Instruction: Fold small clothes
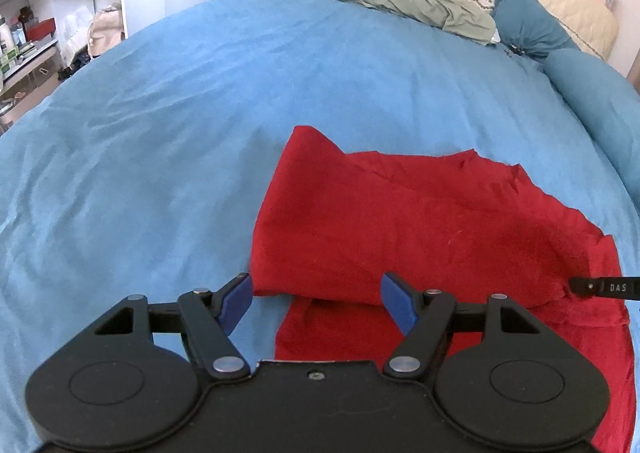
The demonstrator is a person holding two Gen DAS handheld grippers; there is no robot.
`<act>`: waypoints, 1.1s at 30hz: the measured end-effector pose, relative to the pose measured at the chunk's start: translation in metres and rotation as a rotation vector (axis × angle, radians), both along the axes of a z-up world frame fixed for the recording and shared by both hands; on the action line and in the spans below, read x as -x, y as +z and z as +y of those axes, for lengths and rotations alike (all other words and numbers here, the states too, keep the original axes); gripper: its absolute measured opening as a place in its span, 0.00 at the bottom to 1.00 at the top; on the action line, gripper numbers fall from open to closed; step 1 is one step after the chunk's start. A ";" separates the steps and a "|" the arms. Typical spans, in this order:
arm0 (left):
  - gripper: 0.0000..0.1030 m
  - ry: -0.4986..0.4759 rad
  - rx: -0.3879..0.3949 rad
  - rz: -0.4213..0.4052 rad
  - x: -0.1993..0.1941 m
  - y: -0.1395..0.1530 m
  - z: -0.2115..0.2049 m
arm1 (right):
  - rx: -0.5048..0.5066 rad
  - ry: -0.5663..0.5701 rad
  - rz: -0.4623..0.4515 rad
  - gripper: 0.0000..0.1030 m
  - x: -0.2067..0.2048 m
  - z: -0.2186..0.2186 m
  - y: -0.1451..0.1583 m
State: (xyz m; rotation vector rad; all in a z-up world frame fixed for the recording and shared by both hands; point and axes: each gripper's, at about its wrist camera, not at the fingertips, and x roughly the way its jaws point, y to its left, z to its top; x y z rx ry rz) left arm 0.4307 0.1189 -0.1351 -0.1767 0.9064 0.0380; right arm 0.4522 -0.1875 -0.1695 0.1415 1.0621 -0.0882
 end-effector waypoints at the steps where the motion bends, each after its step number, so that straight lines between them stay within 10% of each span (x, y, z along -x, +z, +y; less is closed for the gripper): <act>1: 0.73 0.001 0.000 0.001 0.000 -0.001 0.001 | -0.043 -0.026 -0.005 0.30 0.002 -0.007 -0.004; 3: 0.73 0.003 0.001 0.006 -0.001 -0.003 0.002 | -0.108 -0.061 -0.027 0.35 0.003 -0.016 -0.007; 5: 0.73 0.006 0.000 0.010 -0.002 -0.006 0.002 | -0.191 -0.102 -0.048 0.74 0.002 -0.023 -0.007; 9: 0.73 0.024 -0.006 0.024 -0.006 -0.010 0.005 | -0.252 -0.134 -0.048 0.79 -0.010 -0.024 -0.011; 16: 0.73 0.062 -0.038 0.046 -0.011 -0.021 0.011 | -0.094 -0.052 0.007 0.19 -0.026 -0.009 -0.005; 25: 0.73 0.020 -0.069 0.082 -0.014 -0.035 0.006 | 0.003 -0.062 -0.139 0.18 -0.002 -0.052 0.064; 33: 0.73 0.029 -0.085 0.112 -0.017 -0.047 0.000 | 0.086 -0.168 -0.020 0.18 0.015 -0.096 0.024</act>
